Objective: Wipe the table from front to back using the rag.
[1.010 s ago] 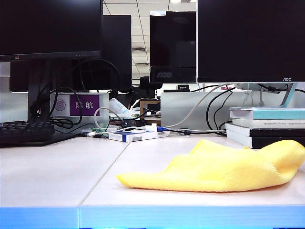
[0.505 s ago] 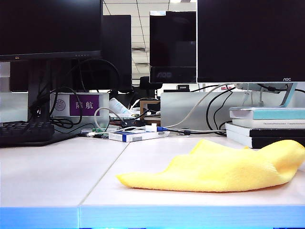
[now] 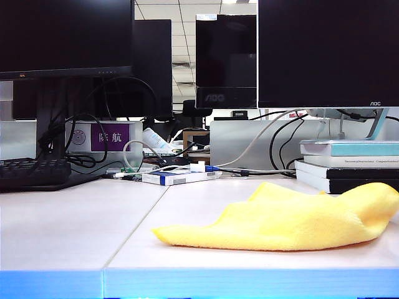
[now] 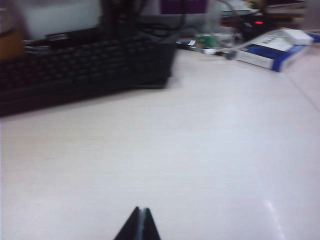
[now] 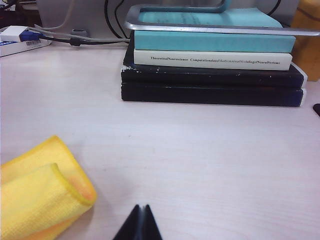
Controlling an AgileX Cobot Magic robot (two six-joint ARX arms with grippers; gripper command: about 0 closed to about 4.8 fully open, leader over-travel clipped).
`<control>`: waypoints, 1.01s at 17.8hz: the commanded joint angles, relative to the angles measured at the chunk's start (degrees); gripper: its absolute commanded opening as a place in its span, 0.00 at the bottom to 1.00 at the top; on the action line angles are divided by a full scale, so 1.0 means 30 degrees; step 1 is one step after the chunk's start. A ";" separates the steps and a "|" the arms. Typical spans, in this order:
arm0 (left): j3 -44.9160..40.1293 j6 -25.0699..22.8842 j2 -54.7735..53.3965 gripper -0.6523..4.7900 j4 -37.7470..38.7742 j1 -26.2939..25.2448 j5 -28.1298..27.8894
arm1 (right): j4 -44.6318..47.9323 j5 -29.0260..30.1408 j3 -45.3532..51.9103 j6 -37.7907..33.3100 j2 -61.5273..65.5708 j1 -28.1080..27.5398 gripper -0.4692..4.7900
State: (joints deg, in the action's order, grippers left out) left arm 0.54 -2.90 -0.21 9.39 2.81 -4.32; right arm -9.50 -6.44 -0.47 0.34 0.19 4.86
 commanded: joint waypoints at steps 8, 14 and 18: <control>-0.0029 0.1341 0.0044 0.11 -0.0852 0.0007 0.0306 | 0.0117 -0.0007 0.0124 0.0044 -0.0029 0.0015 0.09; -0.0015 0.2936 0.0044 0.11 0.0415 0.0000 0.0372 | 0.0124 -0.0007 0.0124 0.0044 -0.0029 0.0015 0.09; -0.0015 0.2980 0.0044 0.11 0.0415 0.0000 0.0379 | 0.0124 -0.0007 0.0124 0.0044 -0.0029 0.0015 0.09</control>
State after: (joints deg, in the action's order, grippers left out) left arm 0.56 6.02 -0.23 9.63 2.81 -3.38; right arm -9.50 -6.44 -0.47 0.34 0.19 4.86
